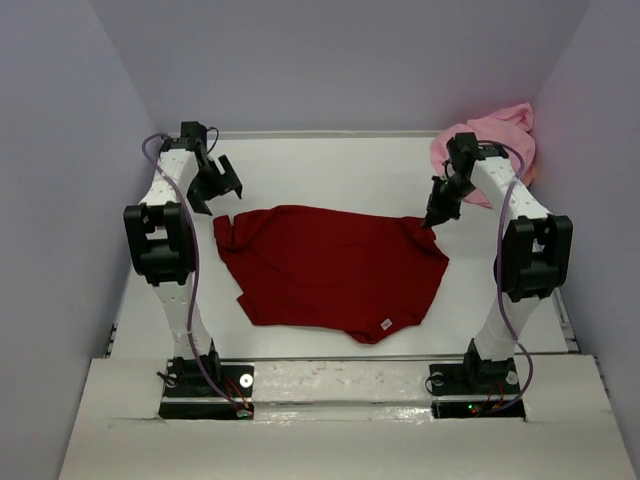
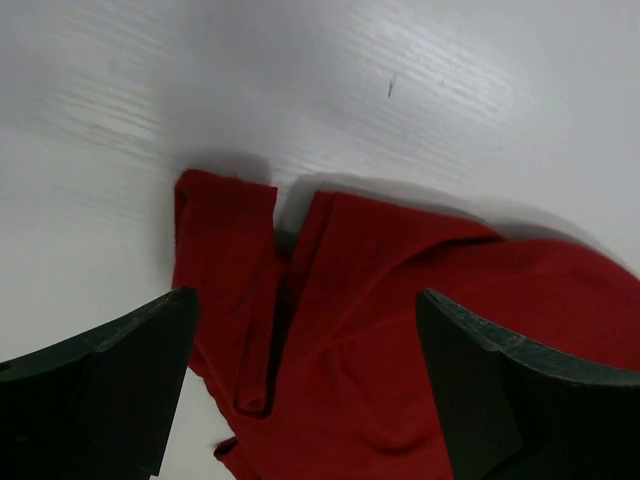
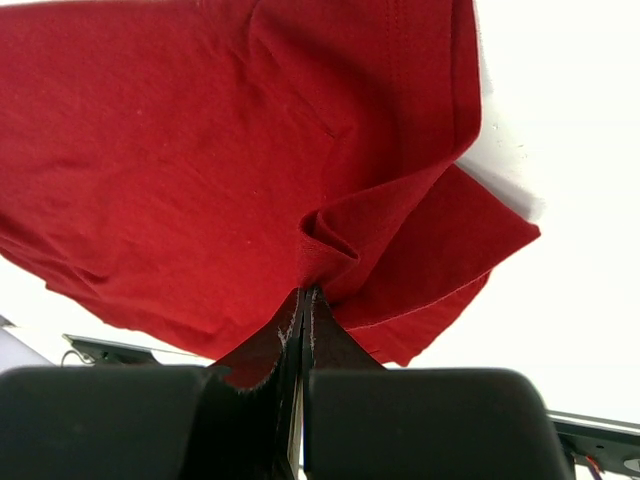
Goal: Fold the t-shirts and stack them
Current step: Flatten out the tshirt
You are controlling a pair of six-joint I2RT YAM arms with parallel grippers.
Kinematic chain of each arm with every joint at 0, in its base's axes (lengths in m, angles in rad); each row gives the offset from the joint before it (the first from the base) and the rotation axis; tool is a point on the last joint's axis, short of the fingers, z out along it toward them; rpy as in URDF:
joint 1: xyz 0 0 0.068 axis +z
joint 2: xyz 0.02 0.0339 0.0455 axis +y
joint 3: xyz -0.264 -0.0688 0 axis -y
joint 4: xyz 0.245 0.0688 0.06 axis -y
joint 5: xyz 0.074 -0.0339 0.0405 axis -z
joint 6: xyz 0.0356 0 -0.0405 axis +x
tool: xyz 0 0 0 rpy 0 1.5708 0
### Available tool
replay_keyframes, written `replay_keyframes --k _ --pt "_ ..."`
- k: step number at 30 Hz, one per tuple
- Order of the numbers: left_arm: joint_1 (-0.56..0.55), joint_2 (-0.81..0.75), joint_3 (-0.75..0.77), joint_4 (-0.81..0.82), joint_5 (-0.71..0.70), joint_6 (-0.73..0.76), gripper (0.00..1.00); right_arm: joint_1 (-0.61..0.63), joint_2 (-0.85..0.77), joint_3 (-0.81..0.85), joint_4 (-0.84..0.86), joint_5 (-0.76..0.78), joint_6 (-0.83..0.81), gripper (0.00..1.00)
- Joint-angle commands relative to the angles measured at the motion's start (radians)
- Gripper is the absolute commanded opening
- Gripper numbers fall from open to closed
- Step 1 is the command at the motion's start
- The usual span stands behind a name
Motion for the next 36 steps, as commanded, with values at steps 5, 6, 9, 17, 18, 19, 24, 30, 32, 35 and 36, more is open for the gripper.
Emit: replay_keyframes --k 5,6,9,17,18,19,24,30,32,35,36 --pt "0.000 -0.029 -0.164 0.107 0.348 0.053 0.99 -0.002 0.005 0.031 0.005 -0.028 -0.004 0.00" --pt "0.005 -0.046 -0.187 0.128 0.361 0.057 0.99 -0.002 0.004 0.026 0.006 -0.030 -0.004 0.00" --pt "0.018 -0.075 -0.219 0.162 0.381 0.062 0.99 -0.002 -0.004 0.008 0.014 -0.030 -0.001 0.00" --pt "0.046 -0.084 -0.328 0.256 0.482 0.051 0.98 -0.002 -0.021 -0.015 0.024 -0.034 0.005 0.00" --pt "0.048 -0.085 -0.329 0.259 0.482 0.051 0.98 -0.002 -0.023 -0.015 0.024 -0.033 0.005 0.00" --pt "0.051 -0.081 -0.333 0.262 0.483 0.051 0.98 -0.002 -0.024 -0.015 0.024 -0.033 0.005 0.00" --pt "0.061 -0.062 -0.349 0.288 0.513 0.054 0.98 -0.002 -0.032 -0.021 0.026 -0.031 0.010 0.00" --pt "0.071 -0.025 -0.342 0.335 0.554 0.048 0.95 -0.002 -0.038 -0.026 0.029 -0.033 0.014 0.00" --pt "0.074 -0.006 -0.333 0.346 0.551 0.050 0.94 -0.002 -0.041 -0.029 0.031 -0.033 0.016 0.00" --pt "0.078 0.020 -0.326 0.378 0.572 0.042 0.93 -0.002 -0.044 -0.030 0.031 -0.031 0.019 0.00" --pt "0.080 0.029 -0.328 0.391 0.583 0.042 0.93 -0.002 -0.044 -0.030 0.031 -0.030 0.019 0.00"
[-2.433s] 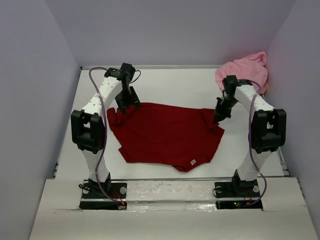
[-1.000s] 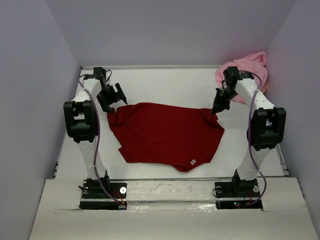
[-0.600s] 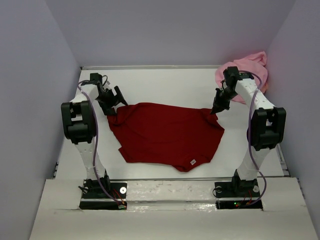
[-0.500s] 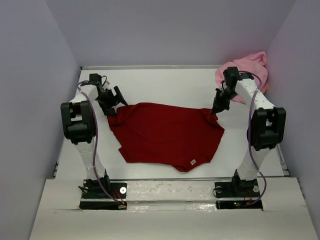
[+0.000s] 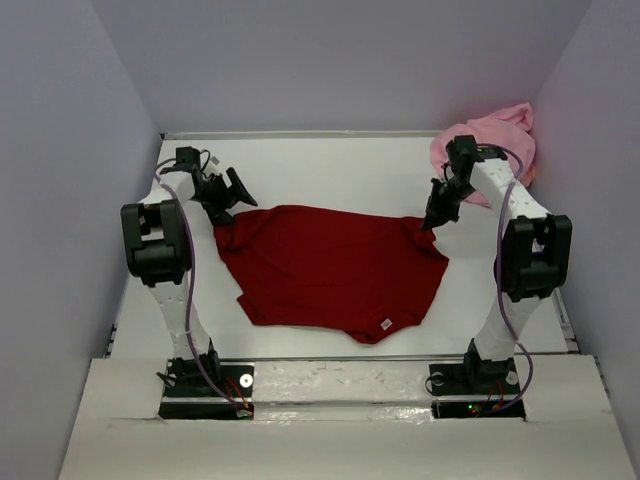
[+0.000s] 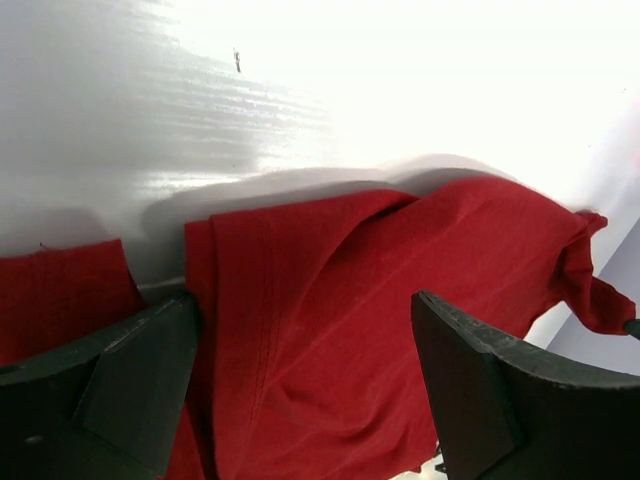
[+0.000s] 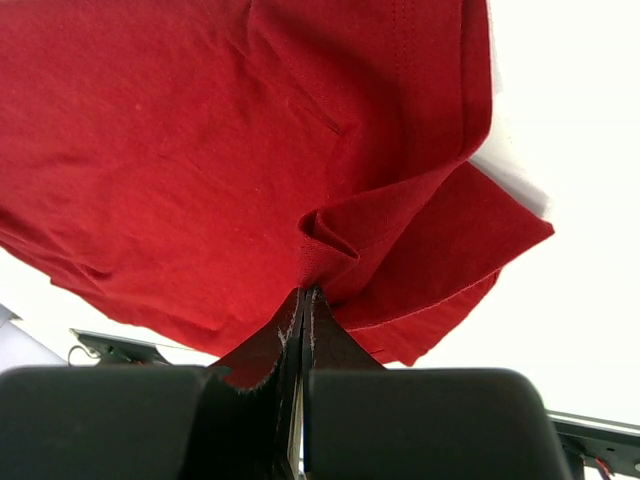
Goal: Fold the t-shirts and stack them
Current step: Flatten out the tshirt
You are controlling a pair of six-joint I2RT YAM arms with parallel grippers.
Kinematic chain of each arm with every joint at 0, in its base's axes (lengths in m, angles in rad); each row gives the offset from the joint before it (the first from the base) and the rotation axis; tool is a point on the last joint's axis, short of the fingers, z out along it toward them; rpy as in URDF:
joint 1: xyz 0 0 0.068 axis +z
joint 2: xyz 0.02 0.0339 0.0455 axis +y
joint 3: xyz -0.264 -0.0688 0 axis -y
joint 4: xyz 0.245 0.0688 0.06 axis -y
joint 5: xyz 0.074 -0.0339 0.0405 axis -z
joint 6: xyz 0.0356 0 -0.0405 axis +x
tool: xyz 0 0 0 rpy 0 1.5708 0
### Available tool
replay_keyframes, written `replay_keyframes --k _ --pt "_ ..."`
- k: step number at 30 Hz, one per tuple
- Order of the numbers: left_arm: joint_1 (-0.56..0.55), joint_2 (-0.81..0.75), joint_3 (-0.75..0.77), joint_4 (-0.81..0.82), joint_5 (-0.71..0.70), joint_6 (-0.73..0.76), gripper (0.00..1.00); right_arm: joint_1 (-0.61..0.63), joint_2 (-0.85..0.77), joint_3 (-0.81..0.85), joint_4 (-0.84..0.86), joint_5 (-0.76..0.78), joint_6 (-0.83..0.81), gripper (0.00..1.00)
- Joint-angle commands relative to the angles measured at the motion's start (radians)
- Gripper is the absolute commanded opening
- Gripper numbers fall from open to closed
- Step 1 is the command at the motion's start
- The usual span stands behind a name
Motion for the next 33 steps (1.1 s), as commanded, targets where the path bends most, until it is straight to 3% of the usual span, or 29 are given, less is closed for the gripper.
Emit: replay_keyframes --k 1,3,4,5,7,11,18,27,30,31,32,33 --pt "0.011 0.034 0.010 0.050 0.082 -0.004 0.91 -0.001 -0.047 -0.006 0.018 -0.008 0.012 0.00" --pt "0.011 0.052 0.002 0.067 0.093 -0.007 0.87 -0.001 -0.047 -0.003 0.017 -0.005 0.013 0.00" --pt "0.010 0.060 -0.004 0.073 0.108 -0.007 0.68 -0.001 -0.047 -0.002 0.016 -0.003 0.015 0.00" --pt "0.010 0.068 -0.005 0.079 0.116 -0.007 0.56 -0.001 -0.045 0.000 0.015 -0.003 0.015 0.00" --pt "0.011 0.080 -0.002 0.076 0.125 -0.004 0.50 -0.001 -0.044 0.003 0.015 -0.003 0.015 0.00" --pt "0.016 0.100 0.013 0.078 0.087 -0.002 0.51 -0.001 -0.041 0.004 0.016 -0.009 0.017 0.00" --pt "0.036 0.083 0.045 0.104 -0.010 -0.010 0.61 -0.001 -0.041 0.009 0.013 -0.011 0.015 0.00" --pt "0.079 0.086 0.045 0.162 0.024 -0.041 0.67 -0.001 -0.045 0.004 0.012 -0.009 0.012 0.00" --pt "0.091 0.095 0.030 0.199 0.065 -0.065 0.55 -0.001 -0.045 0.009 0.012 -0.008 0.013 0.00" --pt "0.094 0.098 0.027 0.205 0.065 -0.071 0.47 -0.001 -0.045 0.009 0.012 -0.009 0.013 0.00" --pt "0.094 0.101 0.027 0.213 0.079 -0.076 0.36 -0.001 -0.044 0.011 0.012 -0.009 0.013 0.00" --pt "0.095 0.109 0.028 0.214 0.082 -0.082 0.14 -0.001 -0.047 0.009 0.012 -0.009 0.015 0.00"
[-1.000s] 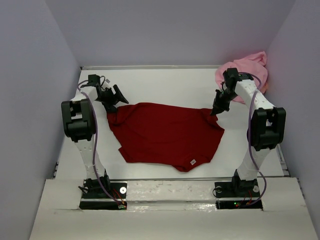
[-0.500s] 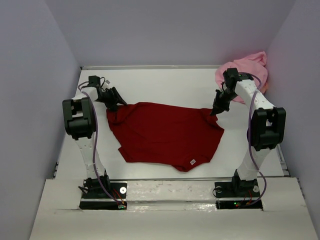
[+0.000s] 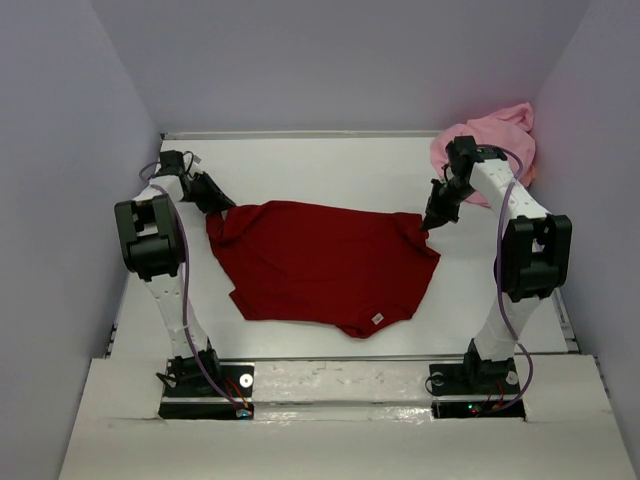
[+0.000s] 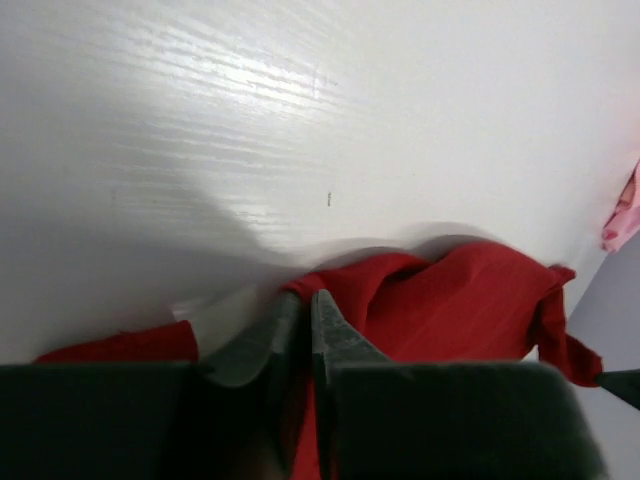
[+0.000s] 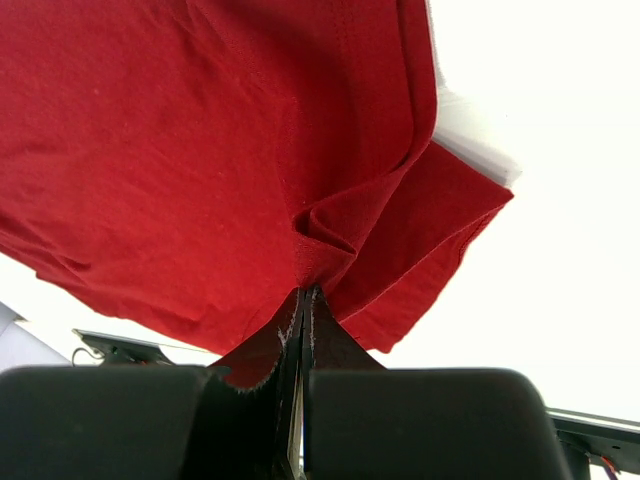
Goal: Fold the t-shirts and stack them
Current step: Flatten out the tshirt
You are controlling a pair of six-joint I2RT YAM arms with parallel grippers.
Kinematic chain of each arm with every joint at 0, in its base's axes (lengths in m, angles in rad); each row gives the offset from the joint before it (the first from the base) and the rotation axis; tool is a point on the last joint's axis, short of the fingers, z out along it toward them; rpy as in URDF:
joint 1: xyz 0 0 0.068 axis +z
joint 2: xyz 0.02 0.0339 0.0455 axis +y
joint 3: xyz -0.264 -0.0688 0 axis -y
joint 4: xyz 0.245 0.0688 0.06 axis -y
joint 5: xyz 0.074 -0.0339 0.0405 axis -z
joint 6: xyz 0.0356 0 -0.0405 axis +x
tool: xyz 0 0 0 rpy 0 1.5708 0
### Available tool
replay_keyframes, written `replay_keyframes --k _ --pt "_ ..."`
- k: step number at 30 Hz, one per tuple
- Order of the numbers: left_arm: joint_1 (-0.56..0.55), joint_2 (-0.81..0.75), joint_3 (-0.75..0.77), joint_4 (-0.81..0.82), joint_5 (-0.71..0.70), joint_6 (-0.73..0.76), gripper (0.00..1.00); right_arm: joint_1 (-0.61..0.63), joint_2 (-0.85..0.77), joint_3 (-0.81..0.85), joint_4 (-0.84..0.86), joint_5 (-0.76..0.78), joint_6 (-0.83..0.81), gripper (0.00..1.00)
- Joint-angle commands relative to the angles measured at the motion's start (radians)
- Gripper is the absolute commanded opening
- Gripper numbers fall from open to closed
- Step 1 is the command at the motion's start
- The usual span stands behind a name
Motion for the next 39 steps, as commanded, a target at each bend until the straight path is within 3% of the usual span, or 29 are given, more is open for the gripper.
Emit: replay_keyframes --k 1,17,25,31,39 --pt "0.009 0.010 0.006 0.043 0.042 -0.020 0.00 -0.001 -0.046 0.017 0.009 -0.008 0.004 0.00" --pt "0.010 -0.019 0.150 0.072 0.020 -0.048 0.00 0.017 -0.062 -0.013 -0.047 -0.095 -0.033 0.00" --pt "0.007 -0.011 0.292 0.210 0.060 -0.198 0.00 0.035 -0.202 -0.273 -0.058 -0.135 -0.061 0.00" --pt "-0.002 -0.005 0.416 0.235 0.054 -0.218 0.00 0.046 -0.283 -0.444 -0.095 -0.147 -0.082 0.00" --pt "0.005 -0.059 0.362 0.229 -0.011 -0.229 0.00 0.078 -0.355 -0.583 -0.106 -0.141 -0.038 0.00"
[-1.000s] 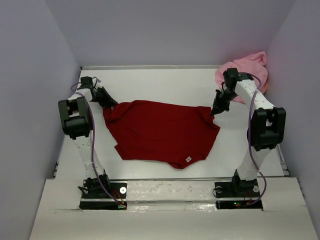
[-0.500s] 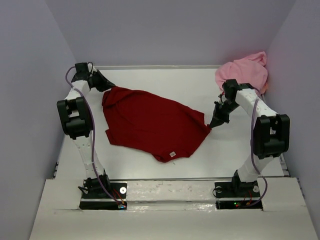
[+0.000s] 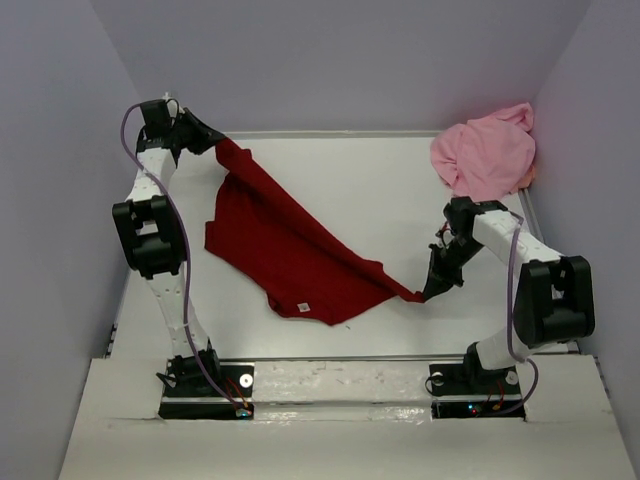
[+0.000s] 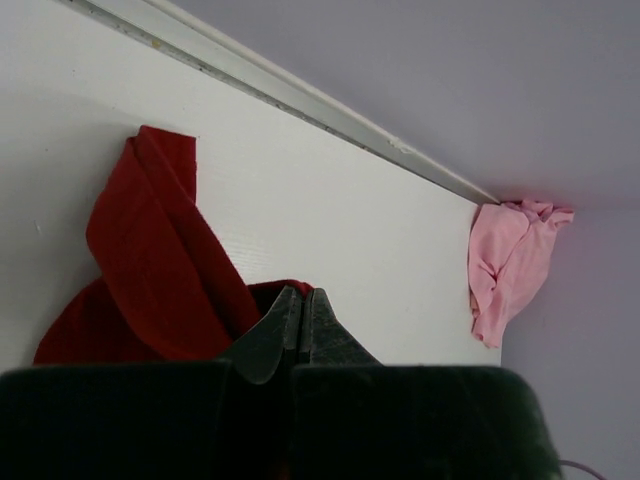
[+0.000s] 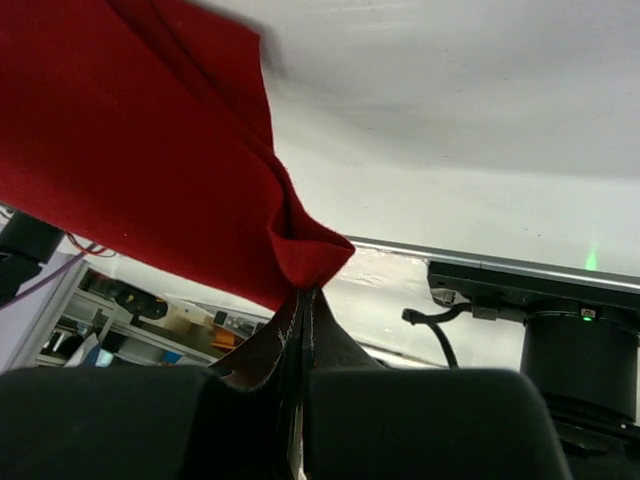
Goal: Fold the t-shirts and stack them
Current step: Flatten out the tshirt
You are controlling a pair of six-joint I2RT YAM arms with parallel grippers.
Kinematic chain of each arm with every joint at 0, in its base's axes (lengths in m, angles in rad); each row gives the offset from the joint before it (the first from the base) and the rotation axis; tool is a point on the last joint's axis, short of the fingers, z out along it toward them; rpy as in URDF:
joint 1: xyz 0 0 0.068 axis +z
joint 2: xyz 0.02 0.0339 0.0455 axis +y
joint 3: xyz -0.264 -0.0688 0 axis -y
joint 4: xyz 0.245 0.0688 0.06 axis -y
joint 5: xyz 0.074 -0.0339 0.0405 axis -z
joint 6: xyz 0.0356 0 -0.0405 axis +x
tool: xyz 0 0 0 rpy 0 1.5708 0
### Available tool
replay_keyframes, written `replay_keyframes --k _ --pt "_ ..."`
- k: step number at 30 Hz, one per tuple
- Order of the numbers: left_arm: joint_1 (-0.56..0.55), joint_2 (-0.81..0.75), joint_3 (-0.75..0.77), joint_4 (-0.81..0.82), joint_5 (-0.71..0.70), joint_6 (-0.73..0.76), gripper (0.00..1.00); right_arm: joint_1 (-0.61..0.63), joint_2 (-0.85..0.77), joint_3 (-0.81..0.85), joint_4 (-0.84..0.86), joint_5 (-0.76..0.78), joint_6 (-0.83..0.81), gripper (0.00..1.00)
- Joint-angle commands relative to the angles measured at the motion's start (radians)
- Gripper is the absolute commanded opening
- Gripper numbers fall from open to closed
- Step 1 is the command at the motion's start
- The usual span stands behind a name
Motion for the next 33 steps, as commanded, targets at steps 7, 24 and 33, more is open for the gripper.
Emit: replay_keyframes --k 7,24,33 --pt "0.038 -0.113 -0.018 -0.200 -0.240 0.022 0.00 0.154 0.026 -0.081 0.000 -0.028 0.069 0.00" --pt "0.140 -0.069 -0.001 -0.656 -0.539 -0.018 0.00 0.579 0.400 -0.004 0.092 -0.044 0.123 0.00" --pt "0.143 -0.106 0.008 -0.650 -0.503 0.025 0.09 0.579 0.380 0.048 0.082 0.008 0.134 0.00"
